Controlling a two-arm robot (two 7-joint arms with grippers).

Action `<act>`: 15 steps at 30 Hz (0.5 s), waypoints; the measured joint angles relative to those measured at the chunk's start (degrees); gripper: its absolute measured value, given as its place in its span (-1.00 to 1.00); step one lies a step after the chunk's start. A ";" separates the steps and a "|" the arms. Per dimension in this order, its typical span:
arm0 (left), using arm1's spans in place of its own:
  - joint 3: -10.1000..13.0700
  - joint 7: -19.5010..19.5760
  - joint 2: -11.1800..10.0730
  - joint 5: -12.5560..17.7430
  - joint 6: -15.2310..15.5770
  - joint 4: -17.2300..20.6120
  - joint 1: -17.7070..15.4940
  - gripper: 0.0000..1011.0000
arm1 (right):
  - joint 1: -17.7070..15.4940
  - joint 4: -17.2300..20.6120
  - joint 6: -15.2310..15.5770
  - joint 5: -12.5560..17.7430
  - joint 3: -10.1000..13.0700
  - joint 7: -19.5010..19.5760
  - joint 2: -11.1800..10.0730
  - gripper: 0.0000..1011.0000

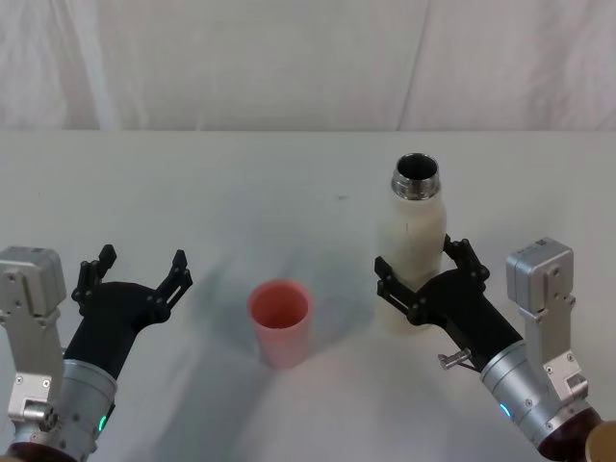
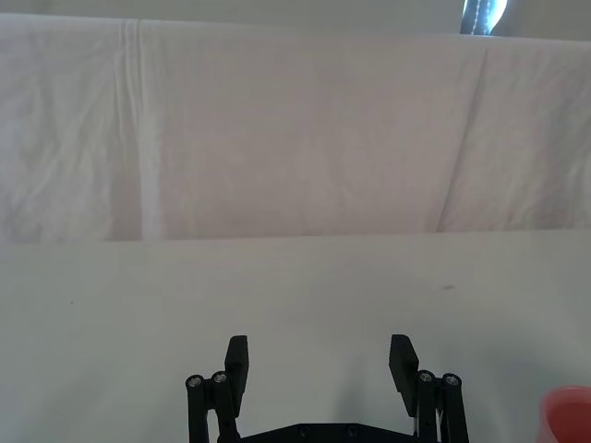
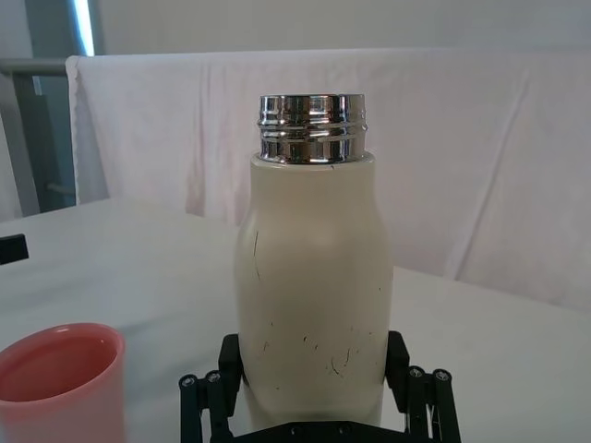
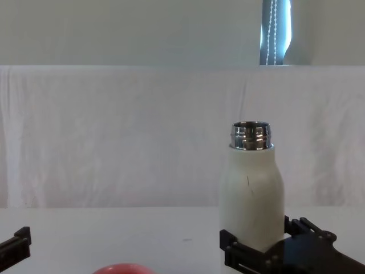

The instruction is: Grasp the thermos with one hand and pour water into the cup lid.

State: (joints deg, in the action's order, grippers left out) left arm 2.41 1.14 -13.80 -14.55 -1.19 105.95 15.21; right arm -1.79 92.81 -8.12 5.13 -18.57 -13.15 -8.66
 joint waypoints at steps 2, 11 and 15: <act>0.00 0.00 0.00 0.00 0.00 0.00 0.00 0.98 | 0.01 -0.09 -0.01 -0.07 0.03 0.07 0.01 0.88; 0.00 0.00 0.00 0.00 0.00 0.00 0.00 0.98 | 0.02 -0.16 -0.05 -0.12 0.05 0.08 0.03 0.88; 0.00 0.00 0.00 0.00 0.00 0.00 0.00 0.98 | 0.01 -0.17 -0.05 -0.13 0.04 0.08 0.03 0.88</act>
State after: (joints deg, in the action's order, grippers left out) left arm 2.41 1.14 -13.81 -14.54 -1.19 105.96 15.21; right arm -1.77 92.64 -8.17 5.00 -18.53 -13.07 -8.64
